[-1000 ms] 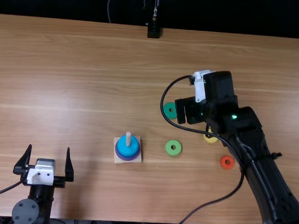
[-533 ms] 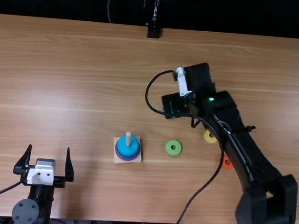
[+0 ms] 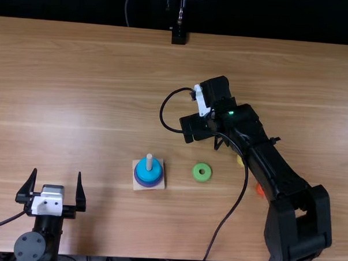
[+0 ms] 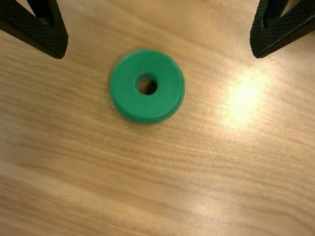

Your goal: Build the Hanoi tower: stack the rings onto the peg from bottom to top in this color order: purple, dark blue, light blue, dark green, light green, yellow, orange.

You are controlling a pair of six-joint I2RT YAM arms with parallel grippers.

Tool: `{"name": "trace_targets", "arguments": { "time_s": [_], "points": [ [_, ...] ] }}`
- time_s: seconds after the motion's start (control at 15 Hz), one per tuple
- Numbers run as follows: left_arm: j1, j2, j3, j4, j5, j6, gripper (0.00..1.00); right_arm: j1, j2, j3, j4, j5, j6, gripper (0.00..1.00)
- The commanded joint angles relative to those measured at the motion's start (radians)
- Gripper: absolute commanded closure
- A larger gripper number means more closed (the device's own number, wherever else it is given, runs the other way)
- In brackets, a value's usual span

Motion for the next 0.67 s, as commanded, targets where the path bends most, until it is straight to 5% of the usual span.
{"name": "trace_targets", "arguments": {
  "time_s": [0.0,0.6],
  "points": [
    [-0.001,-0.011,-0.022,-0.005,-0.001,0.004,0.0,-0.002,0.036,0.025,0.001,0.002,0.007,0.0],
    [-0.001,-0.011,-0.022,-0.005,-0.001,0.004,0.0,-0.008,0.145,0.101,0.001,0.004,0.013,0.0]
  ]
}}
